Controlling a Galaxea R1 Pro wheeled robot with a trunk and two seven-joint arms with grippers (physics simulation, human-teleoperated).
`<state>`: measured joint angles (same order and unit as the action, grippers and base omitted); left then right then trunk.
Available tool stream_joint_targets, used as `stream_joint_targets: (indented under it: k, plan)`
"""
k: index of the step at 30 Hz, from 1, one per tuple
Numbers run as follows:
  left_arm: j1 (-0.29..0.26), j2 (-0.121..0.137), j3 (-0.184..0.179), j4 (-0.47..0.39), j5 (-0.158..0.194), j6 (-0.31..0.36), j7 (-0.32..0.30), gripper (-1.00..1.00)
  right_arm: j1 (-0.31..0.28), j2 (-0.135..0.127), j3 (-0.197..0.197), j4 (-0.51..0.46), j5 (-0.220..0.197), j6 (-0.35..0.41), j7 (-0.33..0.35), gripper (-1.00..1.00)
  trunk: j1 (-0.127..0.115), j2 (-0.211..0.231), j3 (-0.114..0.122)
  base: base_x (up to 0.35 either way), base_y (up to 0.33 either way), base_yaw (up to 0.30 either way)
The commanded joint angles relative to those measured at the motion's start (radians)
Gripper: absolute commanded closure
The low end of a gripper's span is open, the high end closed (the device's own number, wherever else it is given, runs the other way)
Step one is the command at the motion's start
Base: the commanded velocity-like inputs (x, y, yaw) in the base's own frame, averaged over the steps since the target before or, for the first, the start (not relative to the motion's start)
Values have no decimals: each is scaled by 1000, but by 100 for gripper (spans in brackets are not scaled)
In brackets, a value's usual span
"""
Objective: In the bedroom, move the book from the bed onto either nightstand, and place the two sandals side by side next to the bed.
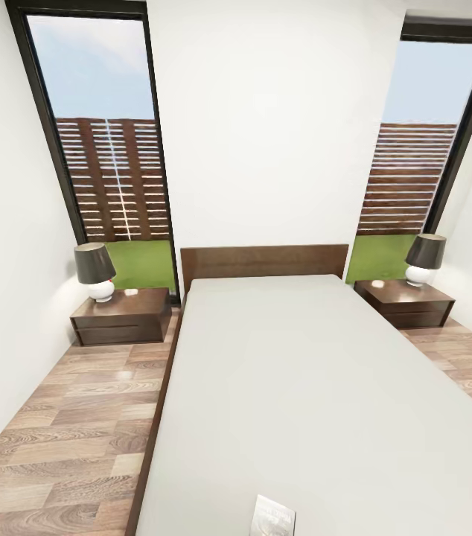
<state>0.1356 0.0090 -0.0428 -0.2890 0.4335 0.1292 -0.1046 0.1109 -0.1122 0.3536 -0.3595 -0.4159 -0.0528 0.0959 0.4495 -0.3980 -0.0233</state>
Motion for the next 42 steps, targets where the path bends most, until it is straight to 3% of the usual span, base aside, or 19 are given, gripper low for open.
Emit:
stream_joint_targets:
  k: [1, 3, 5, 10, 11, 15, 16, 17, 24, 25, 30, 32, 37, 42]
  plan:
    - [-15, 1, -5, -8, 10, 14, 0, -100, -13, -9, 7, -2, -10, -2, 32, -100, 1, -2, -2, 0, 0, 0]
    - [-30, 1, -5, -14, 10, 24, -1, -100, -25, -16, 7, -2, -11, 0, 69, -100, 1, -2, -2, 0, 0, 0]
    - [-63, 4, -5, -39, 10, 56, -2, -100, -47, -33, 7, -3, -13, 2, 161, -100, 1, -2, -2, 0, 0, 0]
    - [-118, 16, -3, -209, 10, 192, -2, -100, -96, -78, 5, -2, -16, 5, 405, -100, 1, -2, -2, 0, 0, 0]
    - [-118, 16, -3, -209, 10, 192, -2, -100, -96, -78, 5, -2, -16, 5, 405, -100, 1, -2, -2, 0, 0, 0]
    - [-131, 35, 0, -444, 10, 322, -2, -100, -125, -103, 3, -2, -18, 6, 517, -100, 1, -2, -2, 0, 0, 0]
    - [-132, 38, 0, -505, 10, 353, -2, -100, -131, -106, 3, -2, -19, 6, 533, -100, 1, -2, -2, 0, 0, 0]
    - [-132, 38, 0, -505, 10, 353, -2, -100, -131, -106, 3, -2, -19, 6, 533, -100, 1, -2, -2, 0, 0, 0]
    - [-139, 48, 18, -847, 12, 518, -1, -100, -153, -117, 2, -2, -20, 4, 591, -100, 1, -2, -2, 0, 0, 0]
    - [-139, 48, 18, -847, 12, 518, -1, -100, -153, -117, 2, -2, -20, 4, 591, -100, 1, -2, -2, 0, 0, 0]
    - [-144, 50, 67, -1039, 13, 644, -1, -100, -157, -124, 1, -3, -21, 2, 616, -100, 1, -2, -2, 0, 0, 0]
    - [-145, 50, 74, -1070, 14, 677, -2, -100, -157, -127, -2, -3, -22, 2, 628, -100, 1, -2, -2, 0, 0, 0]
    - [-167, 51, 94, -1187, 14, 806, -2, -100, -158, -138, -68, 0, -22, 1, 734, -100, 1, -2, -2, 0, 0, 0]
    - [-203, 51, 102, -1237, 15, 856, -4, -100, -158, -144, -161, 4, -19, 1, 844, -100, 1, -2, -2, 0, 0, 0]
